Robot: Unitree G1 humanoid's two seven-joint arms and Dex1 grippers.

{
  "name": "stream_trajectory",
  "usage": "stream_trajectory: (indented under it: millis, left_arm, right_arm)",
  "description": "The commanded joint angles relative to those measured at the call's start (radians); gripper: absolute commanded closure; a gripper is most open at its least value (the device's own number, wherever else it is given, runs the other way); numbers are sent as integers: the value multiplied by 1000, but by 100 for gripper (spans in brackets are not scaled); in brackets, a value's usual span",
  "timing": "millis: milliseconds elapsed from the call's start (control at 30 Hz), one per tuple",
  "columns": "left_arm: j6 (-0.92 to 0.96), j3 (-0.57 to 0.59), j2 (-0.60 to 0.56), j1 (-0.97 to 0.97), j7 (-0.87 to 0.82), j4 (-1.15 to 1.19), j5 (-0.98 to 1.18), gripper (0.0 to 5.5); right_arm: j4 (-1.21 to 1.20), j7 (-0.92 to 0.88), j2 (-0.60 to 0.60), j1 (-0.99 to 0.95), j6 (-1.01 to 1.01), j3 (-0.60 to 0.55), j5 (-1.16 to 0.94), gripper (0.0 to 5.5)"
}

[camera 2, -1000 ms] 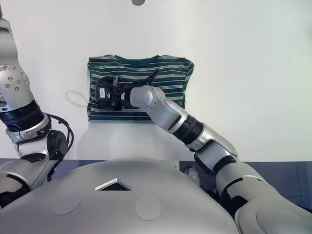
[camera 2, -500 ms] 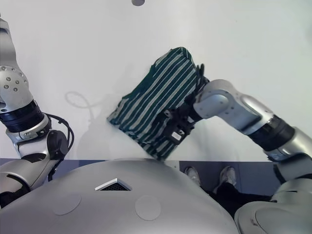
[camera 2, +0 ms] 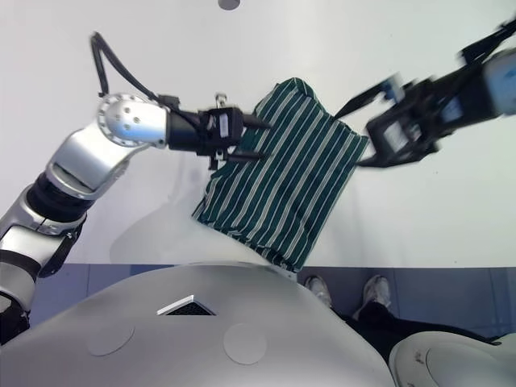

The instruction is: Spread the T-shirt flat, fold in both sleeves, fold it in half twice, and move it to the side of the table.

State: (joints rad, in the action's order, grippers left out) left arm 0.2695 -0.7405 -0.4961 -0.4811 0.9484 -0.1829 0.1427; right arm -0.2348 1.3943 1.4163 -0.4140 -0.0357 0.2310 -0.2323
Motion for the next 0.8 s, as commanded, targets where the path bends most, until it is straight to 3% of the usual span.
stream_trajectory:
  millis: [33, 167, 267, 433, 700, 800]
  left_arm:
    - [-163, -122, 129, -62, 16, 252, -172, 339]
    - [-168, -151, 253, -38, 36, 493, -219, 339]
    - [-106, -138, 245, -15, 7, 631, -279, 339]
    - [14, 49, 296, -28, -267, 851, -276, 339]
    - [27, 388, 419, -42, -661, 1085, -154, 339]
    - [73, 418, 447, 12, -651, 839, -123, 339]
  right_arm:
    - [-22, -153, -81, 58, 112, -107, 0, 173]
    - [-86, -316, -211, 74, 203, -134, 43, 173]
    - [-136, -397, -285, 71, 263, -140, 67, 173]
    - [-181, -497, -332, 118, 323, -203, 110, 173]
    - [-222, -548, -371, 150, 356, -225, 135, 173]
    - [-199, -543, -411, 132, 318, -220, 112, 173]
